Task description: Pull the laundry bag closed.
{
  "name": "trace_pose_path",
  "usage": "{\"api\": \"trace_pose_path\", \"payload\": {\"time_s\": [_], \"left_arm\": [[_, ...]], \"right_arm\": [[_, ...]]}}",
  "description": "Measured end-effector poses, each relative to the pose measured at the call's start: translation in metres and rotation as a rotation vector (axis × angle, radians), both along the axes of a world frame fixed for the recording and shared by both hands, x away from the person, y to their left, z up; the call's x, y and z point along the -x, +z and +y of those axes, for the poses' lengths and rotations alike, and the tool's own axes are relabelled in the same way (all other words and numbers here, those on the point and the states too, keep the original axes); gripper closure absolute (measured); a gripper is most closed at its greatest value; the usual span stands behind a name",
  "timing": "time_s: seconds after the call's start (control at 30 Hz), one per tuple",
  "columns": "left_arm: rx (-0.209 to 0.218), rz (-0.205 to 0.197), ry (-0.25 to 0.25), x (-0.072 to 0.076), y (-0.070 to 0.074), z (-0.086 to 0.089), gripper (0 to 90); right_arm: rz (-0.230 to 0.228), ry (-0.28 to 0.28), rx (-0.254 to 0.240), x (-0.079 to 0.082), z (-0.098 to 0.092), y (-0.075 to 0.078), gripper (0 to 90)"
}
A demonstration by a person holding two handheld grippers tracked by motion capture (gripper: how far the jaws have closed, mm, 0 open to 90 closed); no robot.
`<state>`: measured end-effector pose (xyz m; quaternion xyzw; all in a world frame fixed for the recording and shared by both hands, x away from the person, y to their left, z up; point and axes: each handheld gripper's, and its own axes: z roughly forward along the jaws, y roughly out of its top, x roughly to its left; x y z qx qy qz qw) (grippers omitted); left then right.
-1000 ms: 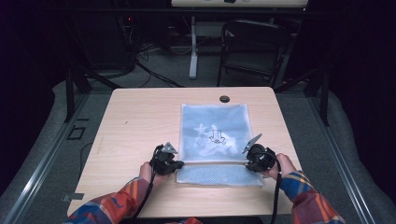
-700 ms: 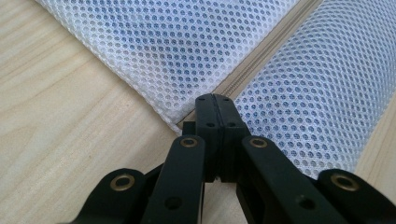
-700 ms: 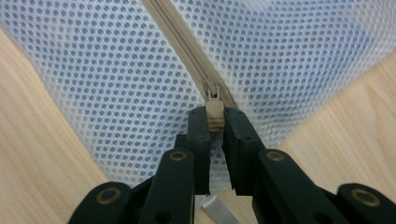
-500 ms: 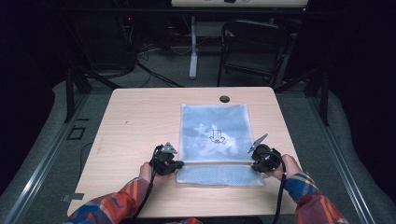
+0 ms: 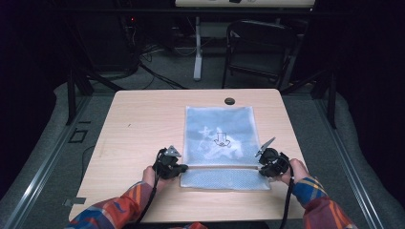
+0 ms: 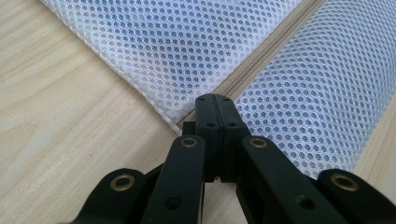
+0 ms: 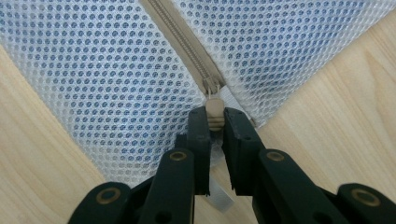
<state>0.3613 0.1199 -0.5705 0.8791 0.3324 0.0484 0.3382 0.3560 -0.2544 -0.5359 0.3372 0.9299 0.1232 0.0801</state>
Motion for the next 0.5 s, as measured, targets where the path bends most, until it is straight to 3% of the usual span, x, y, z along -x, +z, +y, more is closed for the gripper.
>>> {"api": "trace_pose_path", "payload": {"time_s": [0.07,0.17,0.23,0.3,0.4,0.5], "left_arm": [[0.0,-0.002,0.0,0.0,0.0,0.0,89.9],[0.002,0.003,0.007,0.0,0.002,0.0,87.2],[0.005,0.021,0.011,-0.002,0.004,0.002,80.1],[0.0,0.024,0.026,-0.003,0.008,0.003,71.0],[-0.002,0.032,0.075,-0.005,0.011,0.008,55.2],[0.001,0.03,0.1,-0.005,0.015,0.013,45.9]], "right_arm": [[-0.009,-0.016,-0.021,0.001,0.0,-0.001,81.3],[-0.004,-0.008,-0.011,0.0,-0.002,0.003,77.4],[-0.009,-0.028,-0.052,0.001,-0.002,0.004,72.6],[-0.018,-0.024,-0.06,0.002,-0.001,0.006,66.7],[-0.028,-0.038,-0.077,0.003,0.0,0.01,52.8],[-0.042,-0.055,-0.117,0.006,0.0,0.014,38.0]]}}
